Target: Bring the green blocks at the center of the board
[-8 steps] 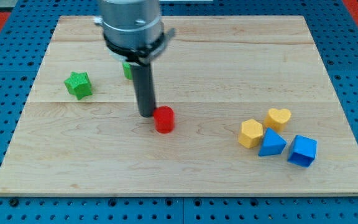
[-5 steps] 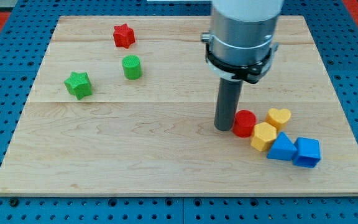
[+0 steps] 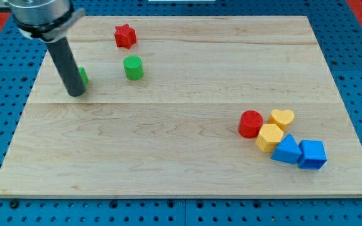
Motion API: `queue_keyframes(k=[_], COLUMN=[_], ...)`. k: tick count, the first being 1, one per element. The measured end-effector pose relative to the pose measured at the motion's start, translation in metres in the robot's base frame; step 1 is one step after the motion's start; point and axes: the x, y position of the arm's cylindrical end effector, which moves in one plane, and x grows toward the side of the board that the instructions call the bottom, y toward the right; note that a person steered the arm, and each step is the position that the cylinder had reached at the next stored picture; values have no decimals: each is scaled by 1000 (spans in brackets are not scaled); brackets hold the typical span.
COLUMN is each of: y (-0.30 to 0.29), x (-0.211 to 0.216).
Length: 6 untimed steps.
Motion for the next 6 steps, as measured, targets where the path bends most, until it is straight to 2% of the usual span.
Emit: queue_keyframes(k=[2,3,4,5,6], y=[-74,-57,-8,41,29], x=[-19,-41,-19,-18,-30])
